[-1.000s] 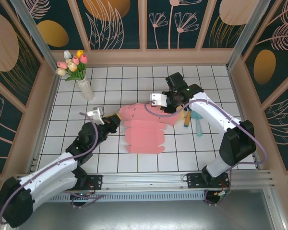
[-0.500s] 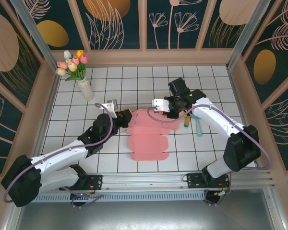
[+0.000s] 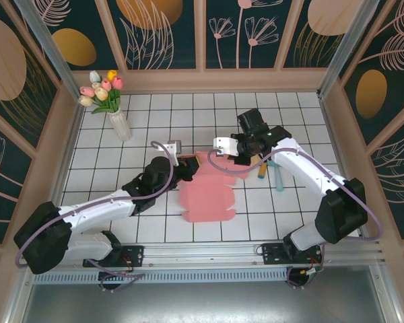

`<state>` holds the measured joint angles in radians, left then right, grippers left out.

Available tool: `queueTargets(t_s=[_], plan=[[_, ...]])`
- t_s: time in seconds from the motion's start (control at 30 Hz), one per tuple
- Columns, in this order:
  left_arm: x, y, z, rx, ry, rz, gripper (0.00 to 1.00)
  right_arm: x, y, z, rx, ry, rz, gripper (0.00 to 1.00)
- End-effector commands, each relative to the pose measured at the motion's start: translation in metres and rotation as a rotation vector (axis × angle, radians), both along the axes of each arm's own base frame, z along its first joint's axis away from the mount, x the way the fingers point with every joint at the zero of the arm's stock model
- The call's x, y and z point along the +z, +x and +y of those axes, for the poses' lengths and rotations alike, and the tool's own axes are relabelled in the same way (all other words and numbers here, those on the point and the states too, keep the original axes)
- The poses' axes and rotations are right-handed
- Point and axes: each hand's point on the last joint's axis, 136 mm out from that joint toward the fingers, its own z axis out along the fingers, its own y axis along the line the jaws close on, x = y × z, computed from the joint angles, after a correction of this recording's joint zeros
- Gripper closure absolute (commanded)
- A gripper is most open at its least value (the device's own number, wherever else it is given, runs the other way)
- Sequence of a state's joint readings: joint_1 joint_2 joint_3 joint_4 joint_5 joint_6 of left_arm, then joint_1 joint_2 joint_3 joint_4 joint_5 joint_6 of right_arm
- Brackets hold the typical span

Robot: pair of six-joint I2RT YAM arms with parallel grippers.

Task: Fold the paper box

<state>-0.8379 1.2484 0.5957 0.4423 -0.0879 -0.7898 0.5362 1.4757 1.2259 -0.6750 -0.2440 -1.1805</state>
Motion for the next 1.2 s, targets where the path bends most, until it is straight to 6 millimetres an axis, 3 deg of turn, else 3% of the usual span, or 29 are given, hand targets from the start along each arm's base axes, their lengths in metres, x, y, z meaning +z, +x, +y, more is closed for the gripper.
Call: queueTargets(t_s=[0.0, 0.17, 0.3, 0.4, 0.47, 0.67, 0.87, 0.9, 1.17], plan=[[0.026, 0.007, 0.002, 0.029, 0.001, -0.067, 0.84, 0.008, -0.011, 0.009, 0.055, 0.045, -0.030, 1.00], [0.024, 0.002, 0.044, 0.146, 0.111, -0.130, 0.81, 0.004, -0.009, 0.008, 0.062, 0.007, -0.097, 1.00], [0.012, -0.007, 0.091, 0.282, 0.186, -0.166, 0.76, 0.007, -0.004, 0.008, 0.035, -0.018, -0.144, 1.00], [-0.004, -0.014, 0.114, 0.336, 0.239, -0.165, 0.73, 0.007, -0.002, 0.002, 0.014, -0.036, -0.176, 1.00], [-0.020, -0.020, 0.112, 0.295, 0.254, -0.146, 0.72, 0.009, -0.001, 0.000, -0.001, -0.034, -0.195, 1.00], [-0.047, -0.041, 0.074, 0.036, 0.240, -0.145, 0.75, 0.013, 0.003, -0.004, -0.043, -0.009, -0.165, 1.00], [-0.044, -0.047, 0.056, -0.061, 0.217, -0.153, 0.77, 0.007, 0.007, -0.010, -0.064, 0.007, -0.148, 1.00], [-0.044, -0.047, 0.056, -0.060, 0.212, -0.155, 0.77, 0.009, 0.013, -0.018, -0.094, 0.013, -0.145, 1.00], [-0.057, -0.035, 0.054, -0.024, 0.269, -0.156, 0.74, 0.000, 0.010, -0.019, -0.090, 0.003, -0.120, 1.00]])
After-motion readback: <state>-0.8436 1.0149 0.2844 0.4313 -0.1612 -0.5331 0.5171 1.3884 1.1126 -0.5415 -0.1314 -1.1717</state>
